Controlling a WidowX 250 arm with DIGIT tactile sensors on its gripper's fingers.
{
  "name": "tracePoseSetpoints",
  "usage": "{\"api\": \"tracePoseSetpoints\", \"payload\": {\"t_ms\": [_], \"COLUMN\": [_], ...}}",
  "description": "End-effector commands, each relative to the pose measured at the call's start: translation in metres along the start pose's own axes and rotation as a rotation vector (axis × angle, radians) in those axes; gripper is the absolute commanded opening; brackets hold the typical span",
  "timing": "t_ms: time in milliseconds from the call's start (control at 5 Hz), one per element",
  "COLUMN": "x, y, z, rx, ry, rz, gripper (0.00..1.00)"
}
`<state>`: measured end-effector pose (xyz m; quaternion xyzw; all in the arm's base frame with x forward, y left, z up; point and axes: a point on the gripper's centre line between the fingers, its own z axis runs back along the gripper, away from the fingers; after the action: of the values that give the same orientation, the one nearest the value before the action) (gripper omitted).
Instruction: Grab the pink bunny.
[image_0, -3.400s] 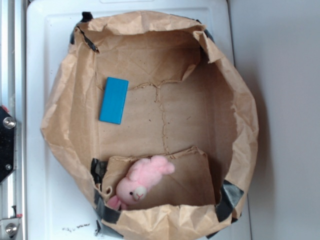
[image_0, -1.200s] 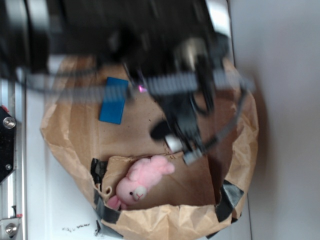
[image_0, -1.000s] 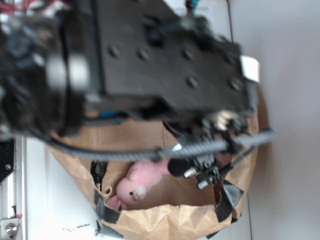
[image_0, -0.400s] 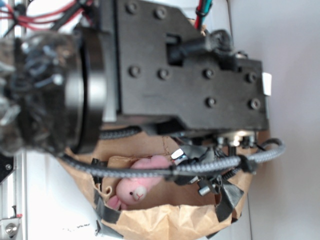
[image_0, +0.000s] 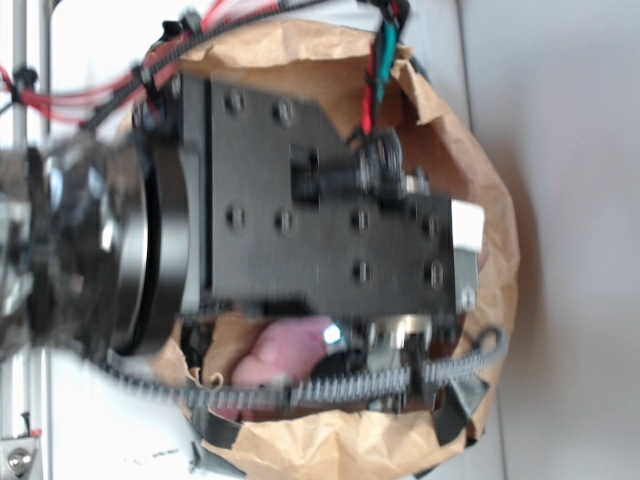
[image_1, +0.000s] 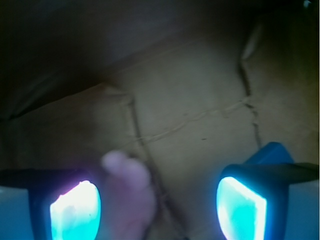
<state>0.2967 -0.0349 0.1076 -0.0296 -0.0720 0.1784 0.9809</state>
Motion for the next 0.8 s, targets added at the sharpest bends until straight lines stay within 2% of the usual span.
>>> {"api": "tracePoseSetpoints", "payload": {"t_ms": [0,200,400,600], "x": [-0.011,-0.019,-0.025,-0.03], "y": [-0.036,-0.026,-0.007,-0.006], "z": [-0.007,-0.016,-0.018,-0.028], "rx": [-0.048,0.006,0.037,0.068], "ry": [-0.026,0.017,0.043,0.065], "rz": [-0.11,-0.09,-0.046,-0.042], "gripper": [1.0,1.0,1.0,1.0]}}
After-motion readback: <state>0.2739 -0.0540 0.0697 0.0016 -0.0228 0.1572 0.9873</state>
